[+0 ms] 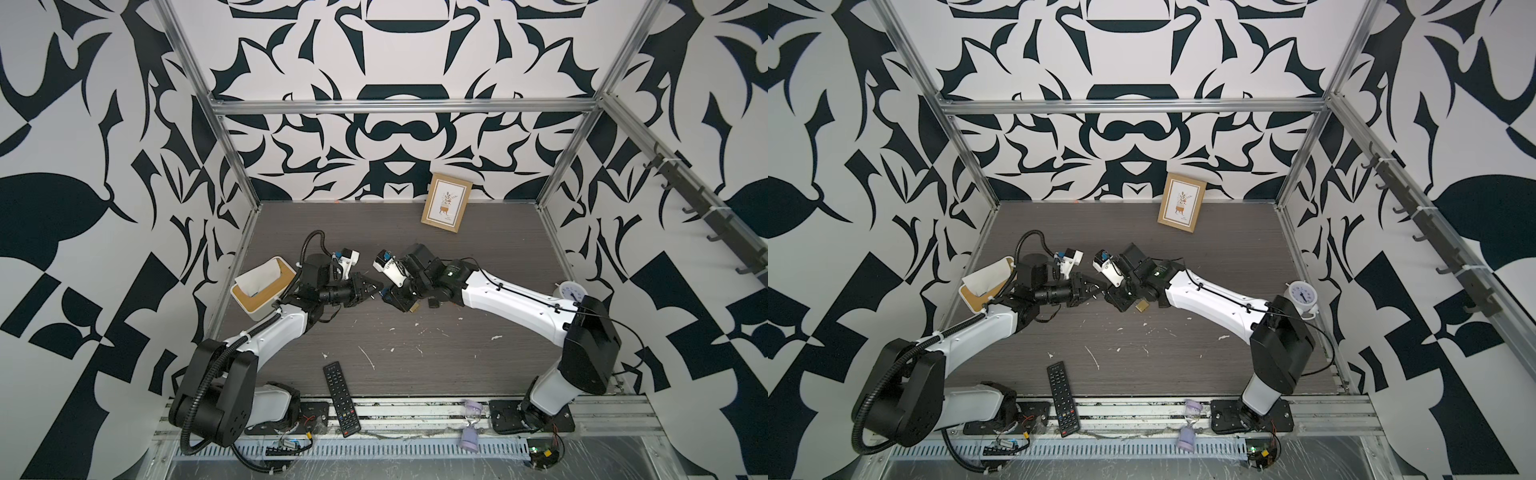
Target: Lock with the key
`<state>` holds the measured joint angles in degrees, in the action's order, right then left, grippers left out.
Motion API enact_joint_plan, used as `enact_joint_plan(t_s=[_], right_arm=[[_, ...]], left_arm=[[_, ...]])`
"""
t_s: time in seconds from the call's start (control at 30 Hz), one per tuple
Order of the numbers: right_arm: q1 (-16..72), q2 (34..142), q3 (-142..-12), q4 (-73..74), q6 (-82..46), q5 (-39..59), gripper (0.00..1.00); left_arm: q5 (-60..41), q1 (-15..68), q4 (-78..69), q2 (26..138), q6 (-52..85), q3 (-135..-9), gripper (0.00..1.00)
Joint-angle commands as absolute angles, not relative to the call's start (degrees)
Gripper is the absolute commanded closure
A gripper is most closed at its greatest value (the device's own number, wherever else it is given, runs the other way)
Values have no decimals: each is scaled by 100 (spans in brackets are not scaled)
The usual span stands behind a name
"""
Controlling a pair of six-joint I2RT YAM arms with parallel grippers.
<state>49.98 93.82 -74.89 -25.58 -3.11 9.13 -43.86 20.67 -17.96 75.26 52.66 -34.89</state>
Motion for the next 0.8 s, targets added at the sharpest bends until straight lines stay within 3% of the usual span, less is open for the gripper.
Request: enact_joint_plan(t_s=[0.0, 0.1, 0.17, 0.23, 0.37, 0.77], right_arm=[[5025, 9088, -7494, -2025, -509, 474, 82], [5031, 8689, -7154, -1668, -466, 11, 47], [5128, 8157, -6563, -970, -279, -254, 36], [5421, 7568, -5877, -124, 184, -743, 31], [5703, 7164, -5465, 241, 790, -1362, 28], [5691, 7502, -5482, 693, 791, -623, 30]], left_arm=[[-4188, 2073, -2387, 7535, 5810, -3332, 100], [-3920, 2031, -2850, 7488, 6553, -3176, 100], [-3918, 2030, -3082, 7488, 7096, -3164, 100], [-3948, 2030, -3110, 7484, 7458, -3257, 100], [-3951, 2032, -2562, 7349, 7542, -3499, 100], [-3866, 2045, -2271, 6716, 7657, -3601, 100]])
